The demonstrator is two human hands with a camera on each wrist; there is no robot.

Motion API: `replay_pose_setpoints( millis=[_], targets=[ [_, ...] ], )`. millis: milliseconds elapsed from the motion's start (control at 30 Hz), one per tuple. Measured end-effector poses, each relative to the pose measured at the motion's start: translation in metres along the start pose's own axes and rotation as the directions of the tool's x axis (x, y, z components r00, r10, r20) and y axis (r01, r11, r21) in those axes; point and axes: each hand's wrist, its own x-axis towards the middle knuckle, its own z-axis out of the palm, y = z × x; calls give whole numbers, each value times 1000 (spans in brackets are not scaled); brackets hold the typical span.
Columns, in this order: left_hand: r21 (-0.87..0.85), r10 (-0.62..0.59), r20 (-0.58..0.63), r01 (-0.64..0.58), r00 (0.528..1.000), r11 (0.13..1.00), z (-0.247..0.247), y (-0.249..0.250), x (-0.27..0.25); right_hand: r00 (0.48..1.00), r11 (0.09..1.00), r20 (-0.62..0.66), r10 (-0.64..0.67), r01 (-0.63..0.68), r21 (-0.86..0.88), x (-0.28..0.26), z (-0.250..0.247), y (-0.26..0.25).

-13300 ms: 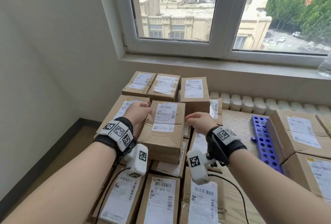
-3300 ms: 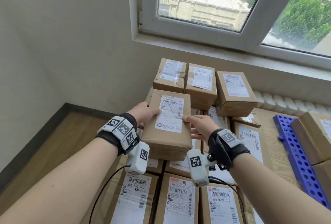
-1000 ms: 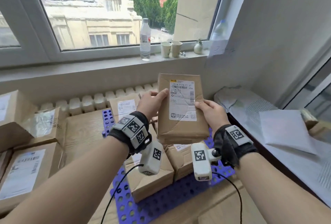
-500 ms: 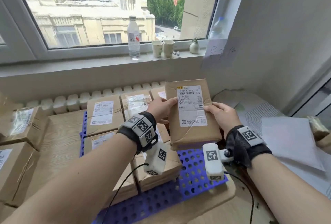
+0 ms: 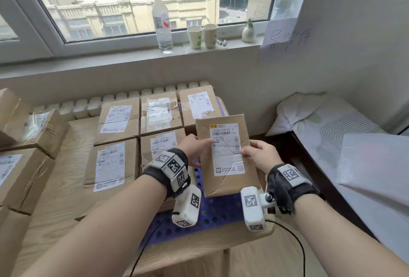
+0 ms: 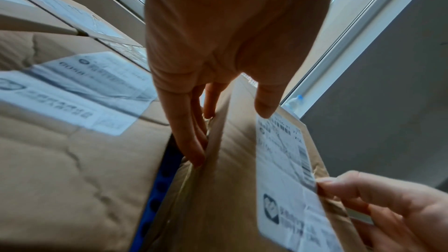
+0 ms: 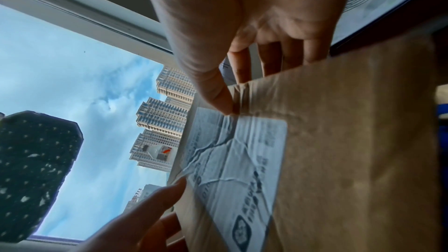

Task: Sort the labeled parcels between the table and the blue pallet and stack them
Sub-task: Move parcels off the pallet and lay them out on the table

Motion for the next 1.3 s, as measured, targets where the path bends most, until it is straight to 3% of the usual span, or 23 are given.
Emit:
replay_pose_setpoints(
  millis=[333,533,967,1067,1167,1300],
  targets=[
    [5,6,-21,-5,1000,1000,-4,-16,16,998,975,59,10,3,-224,14,9,18],
    [64,80,-98,-74,992,995,-35,-22,22,997,930,-9,73,-72,-361,19,13,16],
    [58,151,-226,-142,962,988,-98,-38,42,992,842,-128,21,-87,-532,33,36,0],
    [66,171,-336,-158,926,985,-111,-42,46,992,828,-129,17,-86,-554,36,43,-3],
    [44,142,-495,-138,857,989,-131,-50,47,991,824,-133,10,-83,-560,39,47,-5],
    [47,23,-673,12,739,999,-165,-66,49,990,833,-143,2,-81,-547,42,49,-8]
  ],
)
